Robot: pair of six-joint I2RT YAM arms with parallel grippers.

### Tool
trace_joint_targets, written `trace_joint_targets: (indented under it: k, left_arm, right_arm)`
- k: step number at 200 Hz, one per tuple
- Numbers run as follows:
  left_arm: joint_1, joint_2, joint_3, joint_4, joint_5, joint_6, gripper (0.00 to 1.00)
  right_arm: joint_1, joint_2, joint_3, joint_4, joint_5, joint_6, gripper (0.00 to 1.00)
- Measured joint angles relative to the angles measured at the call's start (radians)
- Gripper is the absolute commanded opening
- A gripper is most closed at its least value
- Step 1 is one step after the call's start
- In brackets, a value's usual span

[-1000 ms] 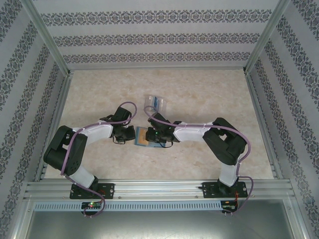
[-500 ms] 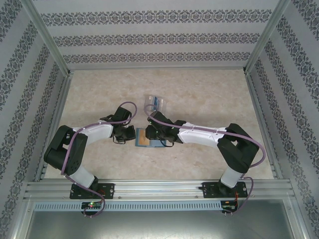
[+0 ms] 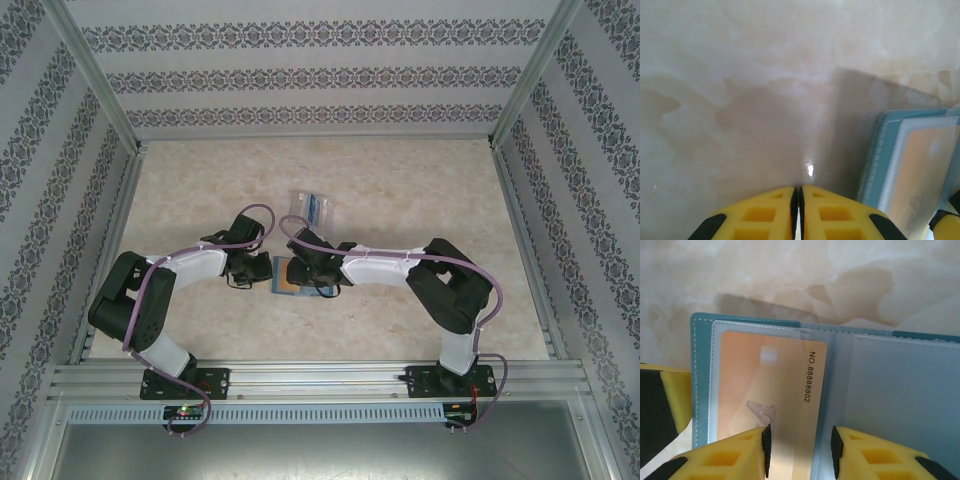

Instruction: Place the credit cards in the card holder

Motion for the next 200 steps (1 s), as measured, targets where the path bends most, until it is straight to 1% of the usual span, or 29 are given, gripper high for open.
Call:
trace_joint_targets:
  k: [44,62,106,158,200]
  left_arm:
    - [0.000,0.000,0.000,0.003,0.004,-0.001,0.15]
    - [0.000,0.000,0.000,0.003,0.006,0.000,0.15]
    - [0.000,0.003,0.000,0.008,0.008,-0.002,0.15]
    - [0.000,0.005,-0.001,0.013,0.014,-0.016,0.15]
    - [0.006,0.006,-0.002,0.015,0.024,-0.019,0.15]
  right_arm:
    - [0.000,0.030,0.028,-0.013,0.000,0.008,0.30]
    - [0.000,0.032,0.034,-0.024,0.000,0.008,0.29]
    - [0.006,0.043,0.051,-0.050,0.007,0.008,0.28]
    - [0.006,0.066,0.068,-0.043,-0.015,0.031,0.27]
    - [0.003,0.066,0.068,-0.036,-0.026,0.034,0.27]
